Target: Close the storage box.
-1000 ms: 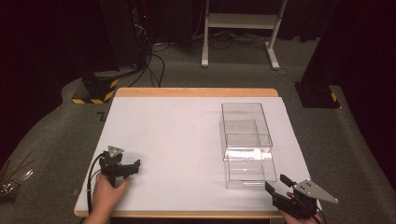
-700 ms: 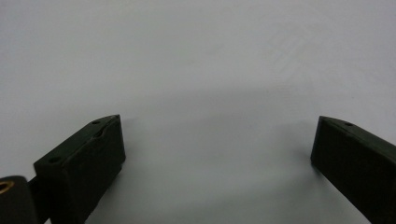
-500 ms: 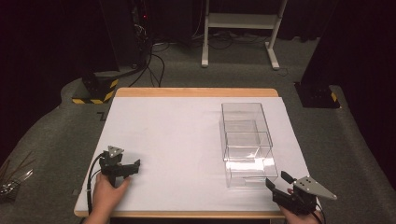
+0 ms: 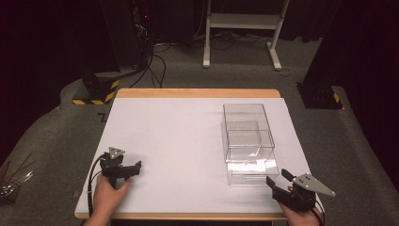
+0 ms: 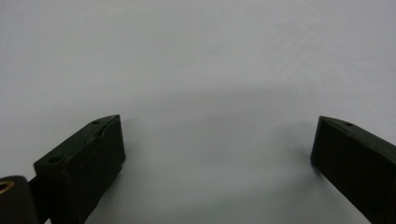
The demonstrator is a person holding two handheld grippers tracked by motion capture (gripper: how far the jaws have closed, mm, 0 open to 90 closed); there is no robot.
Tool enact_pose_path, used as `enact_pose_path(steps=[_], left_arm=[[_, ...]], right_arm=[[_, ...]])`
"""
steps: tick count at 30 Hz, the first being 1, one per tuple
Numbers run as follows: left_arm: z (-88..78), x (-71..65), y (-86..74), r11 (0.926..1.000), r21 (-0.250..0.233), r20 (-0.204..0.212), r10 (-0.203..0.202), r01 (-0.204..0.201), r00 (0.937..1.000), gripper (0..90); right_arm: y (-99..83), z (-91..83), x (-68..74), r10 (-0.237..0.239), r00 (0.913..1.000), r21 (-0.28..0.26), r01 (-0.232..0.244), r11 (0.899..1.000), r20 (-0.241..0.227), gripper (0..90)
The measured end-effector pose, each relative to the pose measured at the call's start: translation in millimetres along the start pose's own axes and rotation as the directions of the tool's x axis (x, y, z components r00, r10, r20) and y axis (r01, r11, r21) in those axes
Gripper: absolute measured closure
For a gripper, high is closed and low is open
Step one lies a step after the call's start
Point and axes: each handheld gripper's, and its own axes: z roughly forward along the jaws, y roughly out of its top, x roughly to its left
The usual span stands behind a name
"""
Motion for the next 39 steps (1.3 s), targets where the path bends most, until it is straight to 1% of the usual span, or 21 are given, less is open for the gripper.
enact_pose_path(steps=[12,14,20,26,30,34,39], left_arm=[[0.0,0.1,0.0,1.0000,0.001,0.001,0.002,-0.002,1.0000,3.1],[0.0,-0.1,0.0,1.0000,0.000,0.000,-0.001,0.001,1.0000,3.1],[0.0,-0.1,0.0,1.0000,-0.001,0.000,0.000,0.000,1.0000,3.1],[0.0,-0.1,0.0,1.0000,-0.001,-0.001,0.000,0.000,1.0000,3.1],[0.0,-0.1,0.0,1.0000,0.000,0.000,0.000,0.000,1.0000,3.1],[-0.1,0.0,0.0,1.0000,0.001,0.000,0.001,-0.001,1.0000,3.1],[0.0,0.0,0.0,1.0000,0.000,0.000,0.000,0.000,1.0000,3.1]], right_arm=[[5.9,7.0,-0.3,-0.005,0.9999,0.006,0.005,1.000,0.012,33.9],[6.6,8.0,-0.9,-0.011,0.9998,0.007,0.011,1.000,0.014,33.9],[9.9,13.5,-3.0,-0.010,0.9998,0.005,0.010,1.000,0.019,33.9],[12.4,19.7,-5.6,0.002,0.9996,0.001,-0.002,1.000,0.027,33.9],[15.3,24.0,-7.1,0.000,0.9994,0.001,0.000,1.000,0.034,33.9],[17.7,28.5,-9.1,0.013,0.9994,0.001,-0.013,1.000,0.031,33.9],[19.9,33.0,-10.6,0.018,0.9993,0.000,-0.018,1.000,0.033,34.1]])
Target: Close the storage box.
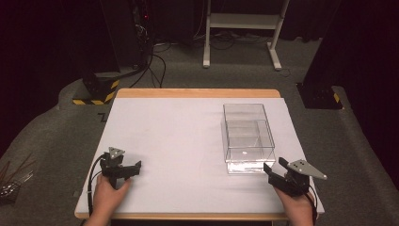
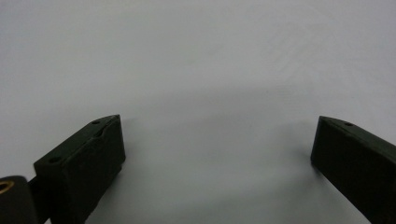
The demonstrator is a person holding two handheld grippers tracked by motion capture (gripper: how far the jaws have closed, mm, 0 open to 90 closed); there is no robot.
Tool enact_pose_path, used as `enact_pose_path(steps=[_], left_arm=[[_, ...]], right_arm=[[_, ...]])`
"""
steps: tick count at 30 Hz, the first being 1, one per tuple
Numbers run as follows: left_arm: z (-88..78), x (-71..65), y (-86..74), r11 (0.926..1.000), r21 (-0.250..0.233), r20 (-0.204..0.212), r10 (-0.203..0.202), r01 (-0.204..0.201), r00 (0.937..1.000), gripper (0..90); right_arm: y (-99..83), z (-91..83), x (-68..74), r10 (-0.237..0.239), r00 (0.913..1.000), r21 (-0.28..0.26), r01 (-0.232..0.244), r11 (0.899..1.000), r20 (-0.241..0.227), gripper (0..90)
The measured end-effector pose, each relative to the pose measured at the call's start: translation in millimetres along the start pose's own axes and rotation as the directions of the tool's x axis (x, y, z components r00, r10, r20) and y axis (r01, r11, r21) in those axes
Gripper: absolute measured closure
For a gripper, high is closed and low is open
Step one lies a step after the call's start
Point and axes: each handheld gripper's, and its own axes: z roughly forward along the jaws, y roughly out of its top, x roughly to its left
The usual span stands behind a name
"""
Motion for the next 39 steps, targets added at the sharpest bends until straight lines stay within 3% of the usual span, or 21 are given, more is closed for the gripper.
enact_pose_path(steps=[17,39], left_arm=[[0.0,0.0,0.0,1.0000,0.000,0.000,0.000,0.000,1.0000,3.1],[0.0,0.2,0.0,1.0000,0.001,0.000,0.002,-0.002,1.0000,3.1]], right_arm=[[-1.3,10.8,-3.2,0.004,1.0000,0.022,-0.005,1.000,0.001,33.6],[13.5,34.3,-10.8,0.014,0.9997,0.031,-0.014,0.999,0.019,33.7]])
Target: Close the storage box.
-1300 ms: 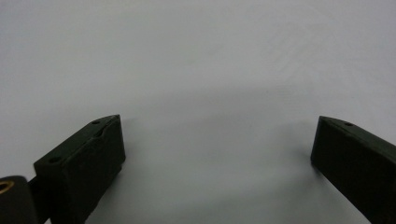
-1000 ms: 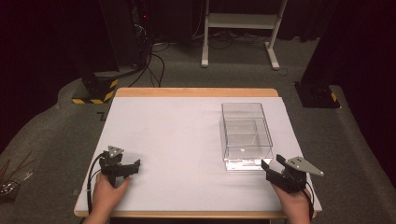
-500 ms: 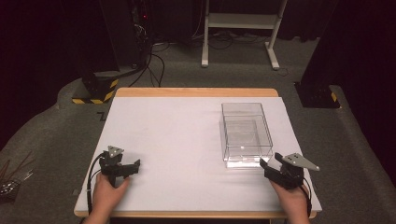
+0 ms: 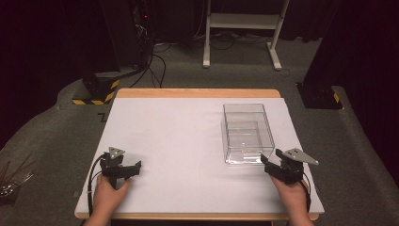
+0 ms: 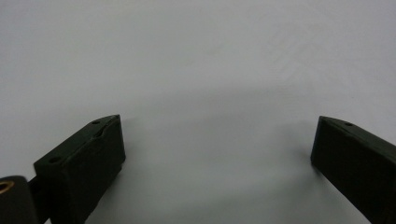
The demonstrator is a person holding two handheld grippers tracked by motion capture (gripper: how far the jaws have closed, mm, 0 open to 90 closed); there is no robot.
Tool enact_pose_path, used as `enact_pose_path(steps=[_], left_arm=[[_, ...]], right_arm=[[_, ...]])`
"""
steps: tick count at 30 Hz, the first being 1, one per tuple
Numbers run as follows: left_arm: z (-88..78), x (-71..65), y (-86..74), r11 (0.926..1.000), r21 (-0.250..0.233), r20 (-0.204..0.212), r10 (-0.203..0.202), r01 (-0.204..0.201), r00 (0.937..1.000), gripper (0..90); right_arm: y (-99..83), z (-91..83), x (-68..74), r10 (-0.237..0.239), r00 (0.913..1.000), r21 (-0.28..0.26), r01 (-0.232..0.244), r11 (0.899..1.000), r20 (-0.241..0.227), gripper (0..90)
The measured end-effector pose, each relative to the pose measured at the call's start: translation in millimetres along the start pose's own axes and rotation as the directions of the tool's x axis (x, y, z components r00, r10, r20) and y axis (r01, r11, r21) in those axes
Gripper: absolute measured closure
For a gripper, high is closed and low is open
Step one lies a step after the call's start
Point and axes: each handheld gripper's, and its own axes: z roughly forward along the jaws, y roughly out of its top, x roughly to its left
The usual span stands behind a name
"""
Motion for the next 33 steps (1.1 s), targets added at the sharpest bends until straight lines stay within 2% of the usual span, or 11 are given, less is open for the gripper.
enact_pose_path(steps=[20,28,33], left_arm=[[0.0,0.0,0.0,1.0000,0.001,-0.001,-0.001,0.001,1.0000,3.1],[0.0,-0.1,0.0,1.0000,0.001,-0.001,-0.001,0.001,1.0000,3.1],[0.0,-0.1,0.0,1.0000,0.001,-0.001,-0.001,0.001,1.0000,3.1]], right_arm=[[10.5,18.0,-4.9,0.024,0.9996,-0.004,-0.024,1.000,0.014,33.1],[14.3,26.5,-8.2,0.035,0.9992,-0.005,-0.035,0.999,0.021,31.1],[15.2,28.6,-10.3,0.040,0.9991,-0.002,-0.040,0.999,0.010,28.4]])
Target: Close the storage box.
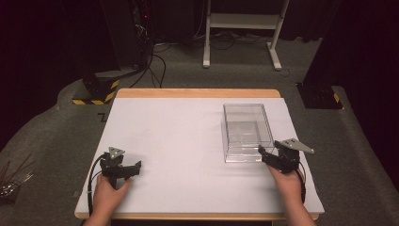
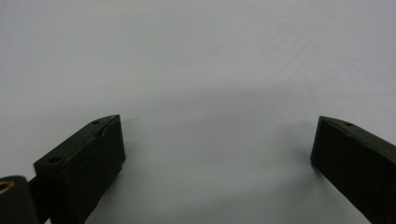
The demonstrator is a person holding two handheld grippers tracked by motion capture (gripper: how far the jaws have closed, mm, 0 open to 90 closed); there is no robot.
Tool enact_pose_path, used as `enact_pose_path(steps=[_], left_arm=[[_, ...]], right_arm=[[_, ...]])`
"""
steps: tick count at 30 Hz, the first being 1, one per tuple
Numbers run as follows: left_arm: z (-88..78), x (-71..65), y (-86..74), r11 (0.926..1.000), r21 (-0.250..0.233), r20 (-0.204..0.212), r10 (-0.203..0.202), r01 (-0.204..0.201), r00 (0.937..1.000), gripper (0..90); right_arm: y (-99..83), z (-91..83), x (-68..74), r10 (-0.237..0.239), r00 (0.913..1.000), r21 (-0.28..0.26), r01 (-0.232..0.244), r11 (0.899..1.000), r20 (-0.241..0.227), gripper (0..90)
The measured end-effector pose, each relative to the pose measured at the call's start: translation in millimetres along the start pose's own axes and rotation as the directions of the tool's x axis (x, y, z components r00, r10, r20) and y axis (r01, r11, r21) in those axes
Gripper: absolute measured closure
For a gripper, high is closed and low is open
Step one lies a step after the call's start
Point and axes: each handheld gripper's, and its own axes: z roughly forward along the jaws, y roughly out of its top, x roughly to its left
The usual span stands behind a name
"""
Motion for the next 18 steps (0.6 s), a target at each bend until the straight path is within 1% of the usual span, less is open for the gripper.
enact_pose_path(steps=[3,7,14,18], left_arm=[[0.0,0.0,0.0,1.0000,0.000,0.000,0.000,0.000,1.0000,3.1],[0.0,0.0,0.0,1.0000,0.000,0.000,0.000,0.000,1.0000,3.1],[0.0,0.0,0.0,1.0000,0.000,0.000,0.001,-0.001,1.0000,3.1],[0.0,0.0,0.0,1.0000,0.000,0.000,0.001,-0.001,1.0000,3.1]], right_arm=[[-1.9,-0.7,0.8,-0.001,1.0000,0.003,0.001,1.000,0.004,30.5],[-6.2,-3.0,1.9,-0.002,1.0000,0.006,0.002,1.000,0.001,30.8],[-19.8,-10.6,-0.9,0.013,0.9999,0.015,-0.013,1.000,-0.002,31.0],[-27.8,-14.2,-3.1,0.008,1.0000,0.032,-0.008,0.999,0.002,31.2]])
